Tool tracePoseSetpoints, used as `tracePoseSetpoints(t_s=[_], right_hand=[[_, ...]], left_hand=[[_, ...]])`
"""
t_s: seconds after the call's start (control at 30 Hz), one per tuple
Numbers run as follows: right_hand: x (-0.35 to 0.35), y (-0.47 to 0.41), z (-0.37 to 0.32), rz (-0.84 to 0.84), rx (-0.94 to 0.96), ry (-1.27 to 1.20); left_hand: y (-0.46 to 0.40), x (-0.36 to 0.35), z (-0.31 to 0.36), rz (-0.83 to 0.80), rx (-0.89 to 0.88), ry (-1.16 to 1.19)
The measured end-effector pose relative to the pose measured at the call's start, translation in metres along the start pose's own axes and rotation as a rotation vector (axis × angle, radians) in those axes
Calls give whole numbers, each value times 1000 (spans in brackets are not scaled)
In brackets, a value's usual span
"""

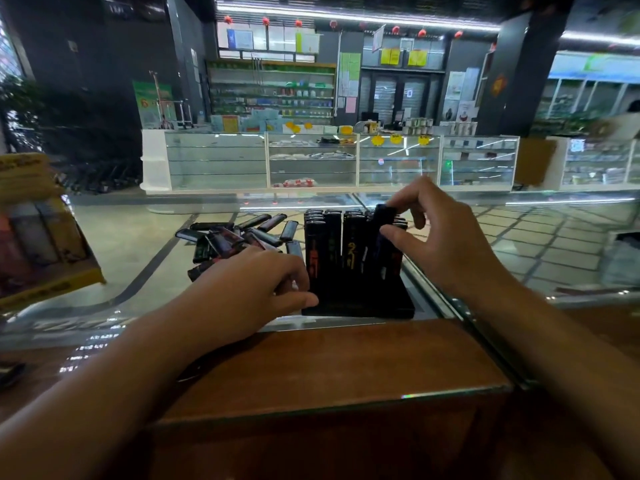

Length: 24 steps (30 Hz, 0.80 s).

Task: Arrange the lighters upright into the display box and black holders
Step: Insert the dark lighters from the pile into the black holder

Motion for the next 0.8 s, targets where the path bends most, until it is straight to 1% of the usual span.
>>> tracePoseSetpoints(t_s=[0.1,0.17,0.33,0.37,0.43,0.5,0.53,0.57,0.6,0.63,0.7,0.77,0.8], right_hand=[[-3,2,6,-64,110,121],[-5,3,11,-106,126,150],[-7,5,12,-124,25,167],[-8,6,12,-133,7,177],[-8,8,12,-113,-41,184],[-6,7,6,15,-84,162],[-4,5,0,99,-84,149],[-3,3,-7,161,-62,134],[-3,2,-15,175,-17,116],[-5,1,-22,140,49,98],[-11,3,-38,-14,201,54],[-19,3,-49,-170,277,-1],[-23,2,-52,-211,283,-24]], left_hand=[[0,-1,-2,1,-12,-14],[1,-1,-2,11,-30,-12],[-1,-2,-2,67,-41,19],[-1,-2,-2,95,-30,42],[-1,0,-2,203,2,160],[-4,3,-3,358,116,389],[-5,6,-3,416,222,563],[-5,10,-2,437,335,767],[-6,12,0,423,438,976],[-6,14,2,394,506,1171],[-11,19,9,337,553,1466],[-18,22,13,312,543,1670],[-20,22,16,312,534,1750]])
Point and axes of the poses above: each hand's wrist, its own y-axis away from the middle knuckle, its own x-axis out of the back of the hand, z = x × y, the point moved 1 cm from there along -y, towards the middle knuckle, and after that the axes turned 11 degrees about z, right-handed, at the moved point
